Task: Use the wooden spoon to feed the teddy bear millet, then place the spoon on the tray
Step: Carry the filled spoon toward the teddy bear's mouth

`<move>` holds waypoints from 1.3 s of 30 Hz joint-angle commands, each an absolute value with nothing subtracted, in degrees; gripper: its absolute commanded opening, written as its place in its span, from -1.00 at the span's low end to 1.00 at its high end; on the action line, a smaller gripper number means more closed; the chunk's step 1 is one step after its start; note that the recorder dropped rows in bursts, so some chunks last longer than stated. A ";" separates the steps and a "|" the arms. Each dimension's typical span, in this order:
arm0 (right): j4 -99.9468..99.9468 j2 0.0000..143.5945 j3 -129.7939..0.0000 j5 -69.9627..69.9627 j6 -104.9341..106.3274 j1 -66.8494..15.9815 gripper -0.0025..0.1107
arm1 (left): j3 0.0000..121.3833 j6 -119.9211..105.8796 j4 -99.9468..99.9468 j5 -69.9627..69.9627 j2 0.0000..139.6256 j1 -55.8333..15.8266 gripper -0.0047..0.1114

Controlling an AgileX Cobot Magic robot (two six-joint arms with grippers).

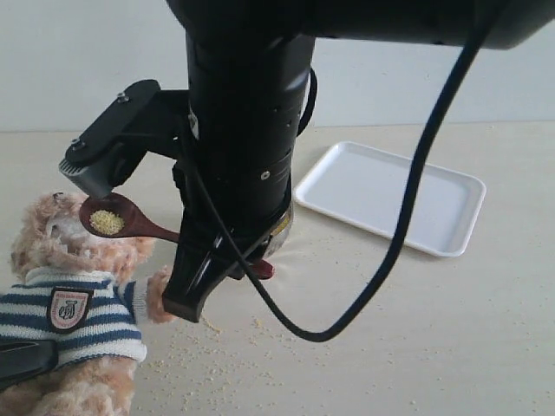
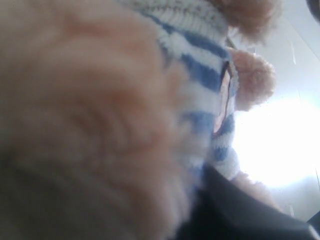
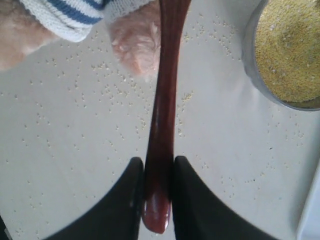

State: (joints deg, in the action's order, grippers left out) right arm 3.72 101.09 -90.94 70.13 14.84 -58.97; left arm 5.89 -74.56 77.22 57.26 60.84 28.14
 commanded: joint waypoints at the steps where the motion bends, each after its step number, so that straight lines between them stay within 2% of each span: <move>1: 4.37 100.64 -92.21 69.96 14.67 -59.09 -0.96 | 5.88 -75.02 78.62 58.42 60.43 28.37 -0.83; 22: 9.98 113.55 -103.51 69.96 15.45 -60.74 -0.96 | 5.88 -75.02 78.62 58.42 60.43 28.37 -0.83; 32: 27.77 115.45 -103.51 69.96 15.00 -68.14 -0.96 | 5.88 -75.02 78.62 58.42 60.43 28.37 -0.83; 39: 37.20 116.55 -102.15 69.96 10.81 -69.72 -0.96 | 5.88 -75.02 78.62 58.42 60.43 28.37 -0.83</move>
State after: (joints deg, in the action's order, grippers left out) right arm 32.34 116.63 -102.87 69.94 12.84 -69.56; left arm 5.89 -74.56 77.29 57.16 60.84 28.14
